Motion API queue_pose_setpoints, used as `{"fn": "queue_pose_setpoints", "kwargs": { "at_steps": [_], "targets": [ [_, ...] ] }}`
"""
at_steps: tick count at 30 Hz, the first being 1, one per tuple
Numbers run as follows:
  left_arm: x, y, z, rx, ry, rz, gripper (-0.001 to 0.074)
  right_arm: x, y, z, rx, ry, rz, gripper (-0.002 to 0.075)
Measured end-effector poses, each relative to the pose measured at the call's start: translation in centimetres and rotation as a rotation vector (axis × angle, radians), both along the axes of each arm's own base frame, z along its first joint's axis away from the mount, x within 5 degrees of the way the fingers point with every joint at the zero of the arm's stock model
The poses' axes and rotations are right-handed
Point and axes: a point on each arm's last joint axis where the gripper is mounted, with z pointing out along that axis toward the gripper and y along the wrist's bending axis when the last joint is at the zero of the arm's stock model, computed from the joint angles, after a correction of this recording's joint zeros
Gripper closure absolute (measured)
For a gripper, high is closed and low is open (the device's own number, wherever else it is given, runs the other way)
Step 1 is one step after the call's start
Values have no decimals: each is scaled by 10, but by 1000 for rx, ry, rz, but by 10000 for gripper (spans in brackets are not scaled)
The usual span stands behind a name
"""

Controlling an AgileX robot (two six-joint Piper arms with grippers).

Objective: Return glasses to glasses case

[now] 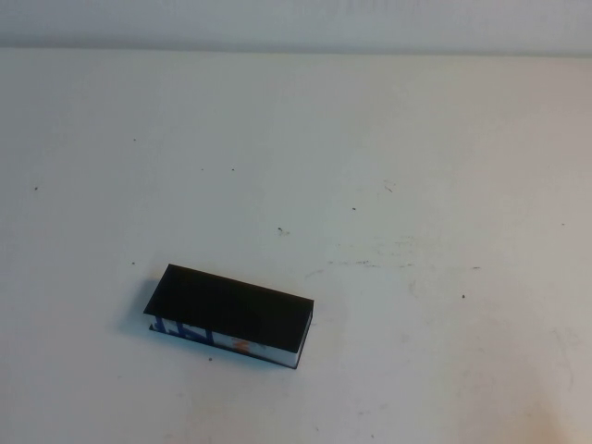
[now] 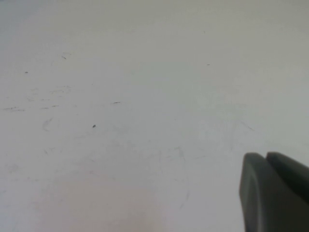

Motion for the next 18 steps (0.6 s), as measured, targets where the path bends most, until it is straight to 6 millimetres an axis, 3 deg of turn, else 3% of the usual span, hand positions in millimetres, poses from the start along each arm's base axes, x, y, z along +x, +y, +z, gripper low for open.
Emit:
{"fn": "queue_pose_setpoints", "kwargs": {
  "at_steps": [8,14,18],
  "targets": [
    [0,0,0,7,-2,-1,738,0,0,0,1,1,1,737],
    [-1,-8,3,215,-49,-90,738,0,0,0,1,1,1,737],
    [-5,-9,-5,275,30,-103,738,0,0,0,1,1,1,737]
  ]
}}
